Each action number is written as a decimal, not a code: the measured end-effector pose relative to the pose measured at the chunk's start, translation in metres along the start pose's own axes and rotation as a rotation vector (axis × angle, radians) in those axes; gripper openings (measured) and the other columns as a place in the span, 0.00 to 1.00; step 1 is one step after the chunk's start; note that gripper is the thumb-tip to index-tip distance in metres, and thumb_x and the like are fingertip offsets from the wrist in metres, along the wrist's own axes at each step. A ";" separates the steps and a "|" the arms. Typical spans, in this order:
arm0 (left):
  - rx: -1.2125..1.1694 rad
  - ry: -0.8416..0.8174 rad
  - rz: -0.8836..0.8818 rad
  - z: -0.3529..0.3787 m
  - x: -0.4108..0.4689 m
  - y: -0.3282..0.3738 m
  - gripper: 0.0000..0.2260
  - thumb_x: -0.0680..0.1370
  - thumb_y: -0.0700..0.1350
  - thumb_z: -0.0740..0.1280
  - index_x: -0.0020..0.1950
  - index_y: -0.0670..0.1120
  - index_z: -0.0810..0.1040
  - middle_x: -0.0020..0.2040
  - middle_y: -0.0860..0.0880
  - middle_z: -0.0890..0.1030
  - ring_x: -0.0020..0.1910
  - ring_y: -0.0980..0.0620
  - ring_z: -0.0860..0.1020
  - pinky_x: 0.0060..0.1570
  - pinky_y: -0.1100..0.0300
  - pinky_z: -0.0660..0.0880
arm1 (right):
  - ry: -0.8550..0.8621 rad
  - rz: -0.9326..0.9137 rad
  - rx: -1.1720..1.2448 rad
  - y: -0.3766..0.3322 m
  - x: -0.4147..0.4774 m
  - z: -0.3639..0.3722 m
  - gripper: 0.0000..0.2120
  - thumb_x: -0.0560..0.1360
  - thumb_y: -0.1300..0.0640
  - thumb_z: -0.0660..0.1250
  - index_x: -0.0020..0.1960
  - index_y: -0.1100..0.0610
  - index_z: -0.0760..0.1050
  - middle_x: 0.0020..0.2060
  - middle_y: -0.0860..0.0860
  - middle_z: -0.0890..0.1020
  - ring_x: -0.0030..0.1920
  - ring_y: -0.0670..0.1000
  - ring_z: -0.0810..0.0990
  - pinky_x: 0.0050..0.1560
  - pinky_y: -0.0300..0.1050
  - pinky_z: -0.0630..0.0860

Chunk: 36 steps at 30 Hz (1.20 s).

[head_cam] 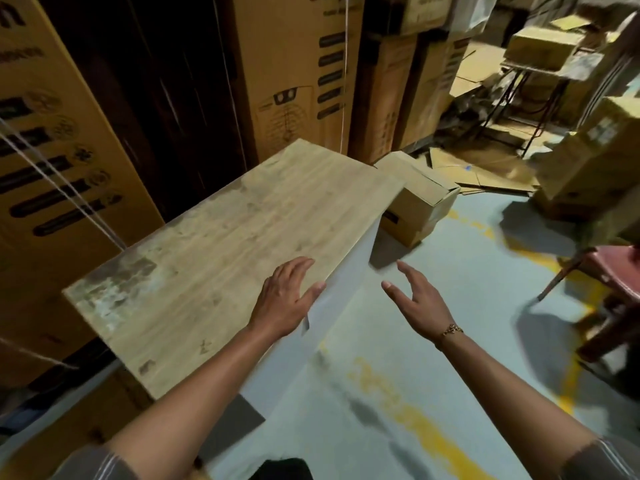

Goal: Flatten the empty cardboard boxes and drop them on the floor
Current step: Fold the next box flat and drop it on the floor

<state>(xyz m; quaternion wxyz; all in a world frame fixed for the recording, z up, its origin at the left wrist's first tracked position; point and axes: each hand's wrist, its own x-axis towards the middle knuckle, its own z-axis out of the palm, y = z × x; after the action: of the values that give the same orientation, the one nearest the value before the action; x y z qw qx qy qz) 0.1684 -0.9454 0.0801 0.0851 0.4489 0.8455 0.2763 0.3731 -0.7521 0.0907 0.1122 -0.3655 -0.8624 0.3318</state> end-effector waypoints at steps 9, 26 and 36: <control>-0.065 -0.052 0.006 0.065 0.196 0.018 0.27 0.79 0.65 0.55 0.74 0.54 0.67 0.74 0.56 0.67 0.72 0.53 0.65 0.69 0.52 0.63 | 0.036 0.136 0.044 0.069 0.158 -0.036 0.34 0.78 0.35 0.58 0.78 0.49 0.59 0.76 0.47 0.65 0.74 0.49 0.65 0.71 0.48 0.64; -0.265 -0.258 -0.035 0.208 0.556 0.146 0.24 0.80 0.66 0.55 0.74 0.60 0.63 0.73 0.54 0.68 0.66 0.53 0.72 0.57 0.56 0.70 | 0.071 0.267 0.117 0.250 0.451 -0.183 0.31 0.79 0.37 0.60 0.77 0.50 0.62 0.74 0.47 0.67 0.73 0.48 0.67 0.69 0.45 0.65; -0.417 -0.235 -0.253 0.300 0.707 0.237 0.24 0.80 0.64 0.57 0.75 0.59 0.64 0.72 0.54 0.69 0.65 0.57 0.72 0.57 0.56 0.70 | -0.125 0.235 0.050 0.364 0.629 -0.295 0.30 0.78 0.37 0.60 0.75 0.50 0.64 0.71 0.47 0.72 0.70 0.49 0.70 0.68 0.46 0.68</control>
<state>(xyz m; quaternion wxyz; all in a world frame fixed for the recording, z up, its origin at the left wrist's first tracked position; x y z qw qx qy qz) 0.0422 -0.1529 0.0329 0.3070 0.3416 0.8040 0.3776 0.2591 0.0224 0.0441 0.0276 -0.4396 -0.8105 0.3861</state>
